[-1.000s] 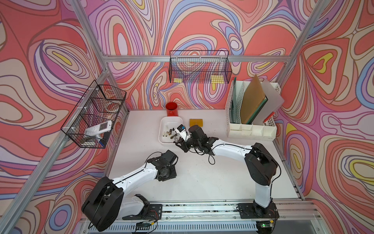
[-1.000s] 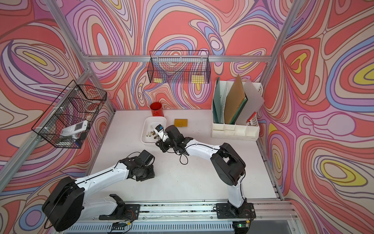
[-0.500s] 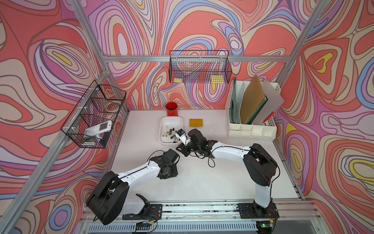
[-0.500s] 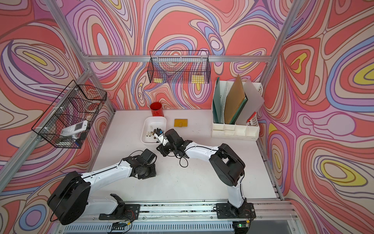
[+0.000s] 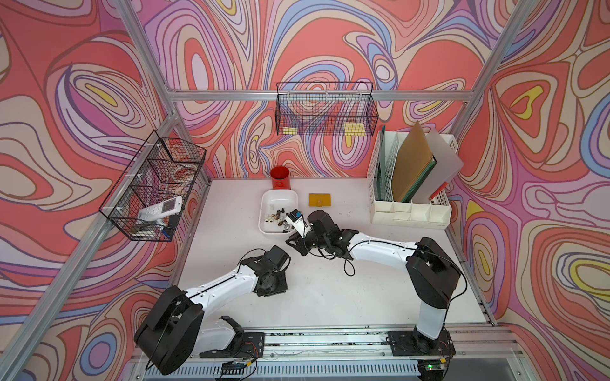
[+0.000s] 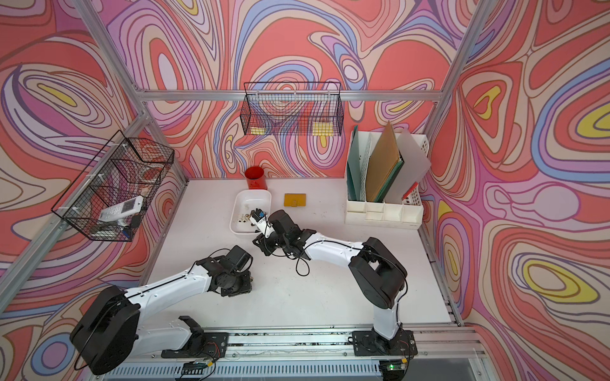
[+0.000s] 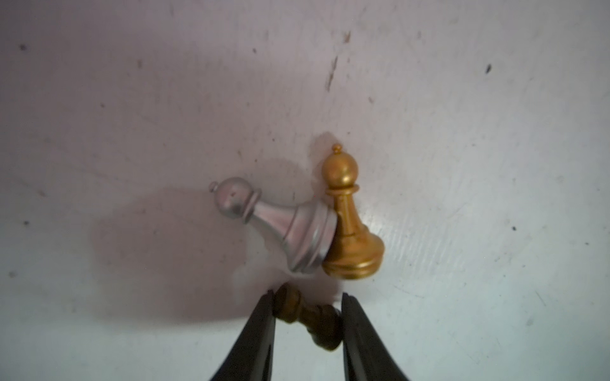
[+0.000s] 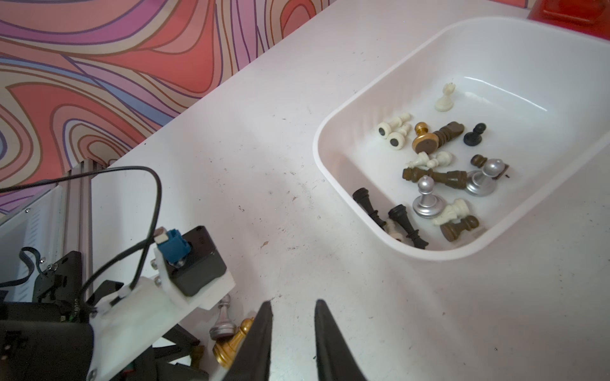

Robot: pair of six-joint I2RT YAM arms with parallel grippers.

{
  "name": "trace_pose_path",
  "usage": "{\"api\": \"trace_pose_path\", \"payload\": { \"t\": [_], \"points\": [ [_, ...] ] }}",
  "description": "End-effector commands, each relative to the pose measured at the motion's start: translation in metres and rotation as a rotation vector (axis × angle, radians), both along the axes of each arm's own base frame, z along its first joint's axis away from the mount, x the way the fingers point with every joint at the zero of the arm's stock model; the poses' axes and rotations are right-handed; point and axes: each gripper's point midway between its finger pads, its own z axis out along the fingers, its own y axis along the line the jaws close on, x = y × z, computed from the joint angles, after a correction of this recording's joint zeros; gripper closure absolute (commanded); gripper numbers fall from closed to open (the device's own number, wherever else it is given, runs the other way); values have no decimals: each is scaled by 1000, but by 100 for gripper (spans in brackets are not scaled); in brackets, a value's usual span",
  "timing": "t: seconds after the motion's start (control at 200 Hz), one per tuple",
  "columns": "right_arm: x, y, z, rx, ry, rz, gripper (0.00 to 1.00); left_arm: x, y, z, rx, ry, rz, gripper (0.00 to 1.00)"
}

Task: Put the chess pieces into the storage box
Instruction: Pick up the chess piece at the center of the board, then place the chess piece in the storage box.

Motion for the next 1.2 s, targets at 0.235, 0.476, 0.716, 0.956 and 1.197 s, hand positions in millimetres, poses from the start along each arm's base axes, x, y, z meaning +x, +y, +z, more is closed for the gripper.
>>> {"api": "trace_pose_path", "payload": {
  "t": [0.235,0.476,0.716,0.956,1.197],
  "points": [
    [-9,-5,11,9,-8,-8,75,-5,3,26,16,2,-45,76],
    [-4,-21,33,39,-48,-102,75,17,1,74,29,-111,-73,75],
    [15,-61,51,15,-143,-321,76,72,-6,114,125,-233,-116,74],
    [14,-85,70,27,-210,-400,76,168,-7,150,204,-349,-109,74],
    [15,-79,59,15,-195,-376,76,276,-2,136,239,-440,-75,74]
  ]
}}
